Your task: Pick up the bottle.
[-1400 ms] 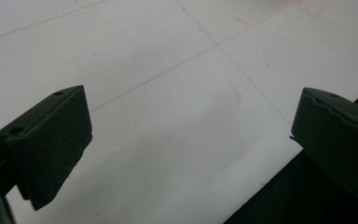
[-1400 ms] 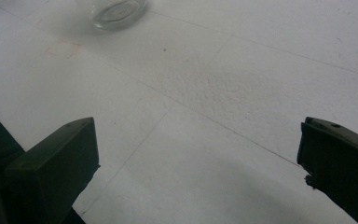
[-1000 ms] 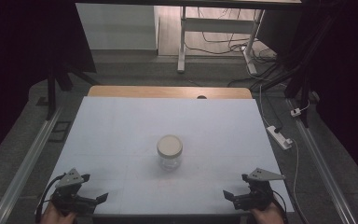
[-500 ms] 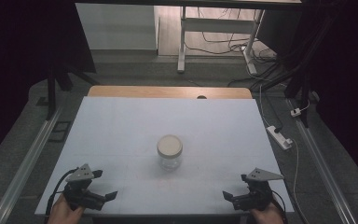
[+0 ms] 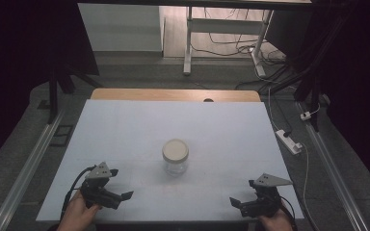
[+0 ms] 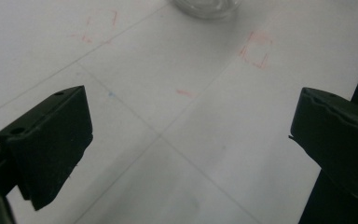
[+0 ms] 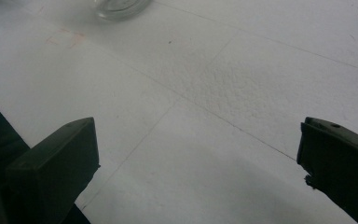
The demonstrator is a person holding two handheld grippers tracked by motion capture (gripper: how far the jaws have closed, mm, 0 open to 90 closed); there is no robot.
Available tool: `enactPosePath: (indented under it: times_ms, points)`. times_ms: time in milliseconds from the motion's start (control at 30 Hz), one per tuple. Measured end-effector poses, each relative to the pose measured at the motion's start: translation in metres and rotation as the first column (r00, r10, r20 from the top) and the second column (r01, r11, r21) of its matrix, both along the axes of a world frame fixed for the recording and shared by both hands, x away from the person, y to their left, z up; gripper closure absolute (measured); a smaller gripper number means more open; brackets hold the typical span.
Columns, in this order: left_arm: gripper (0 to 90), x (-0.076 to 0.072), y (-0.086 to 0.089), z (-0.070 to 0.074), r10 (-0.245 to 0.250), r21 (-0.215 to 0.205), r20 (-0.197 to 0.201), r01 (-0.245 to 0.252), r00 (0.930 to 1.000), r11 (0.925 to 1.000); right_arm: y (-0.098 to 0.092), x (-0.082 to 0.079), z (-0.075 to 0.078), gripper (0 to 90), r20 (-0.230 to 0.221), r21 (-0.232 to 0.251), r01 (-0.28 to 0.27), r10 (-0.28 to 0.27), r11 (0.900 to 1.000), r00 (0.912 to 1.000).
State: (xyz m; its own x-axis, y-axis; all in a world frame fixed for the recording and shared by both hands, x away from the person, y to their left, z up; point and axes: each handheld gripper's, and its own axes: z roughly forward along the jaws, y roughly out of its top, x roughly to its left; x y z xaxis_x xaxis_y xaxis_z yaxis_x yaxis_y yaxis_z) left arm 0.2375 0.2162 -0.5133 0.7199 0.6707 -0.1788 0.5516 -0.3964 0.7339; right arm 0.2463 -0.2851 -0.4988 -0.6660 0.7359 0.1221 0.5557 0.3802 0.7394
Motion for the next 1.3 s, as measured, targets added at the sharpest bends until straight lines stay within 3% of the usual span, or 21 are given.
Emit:
enactPosePath:
  times_ms: [200,333,533,667,1133,1300]
  points:
    - [0.0,0.012,-0.012,0.002,-0.011,-0.004,-0.013,0.011,0.9998,0.9999,0.0,0.0,0.0,0.0,0.001,-0.001,-0.002,0.002,1.0,1.0]
    - [0.0,0.019,-0.019,0.003,-0.03,0.022,-0.007,0.03,0.9995,0.9993,0.0,0.0,0.0,0.0,-0.001,-0.003,-0.004,0.004,1.0,1.0]
    - [0.0,0.031,-0.027,0.007,-0.053,0.005,0.012,0.053,0.9985,0.9986,0.0,0.0,0.0,0.0,-0.001,-0.003,-0.003,0.003,1.0,1.0]
    - [0.0,0.039,-0.033,0.007,-0.063,-0.003,0.001,0.063,0.998,0.998,0.001,0.0,0.0,0.0,-0.001,-0.005,-0.005,0.005,1.0,1.0]
    - [0.0,0.064,-0.065,0.008,-0.115,0.058,0.023,0.114,0.9931,0.9918,0.0,0.0,0.0,0.0,-0.004,-0.004,-0.005,0.005,1.0,1.0]
    - [0.0,0.076,-0.073,0.005,-0.124,0.058,0.023,0.122,0.9921,0.9908,0.0,0.0,0.0,0.0,-0.004,-0.005,-0.006,0.006,1.0,1.0]
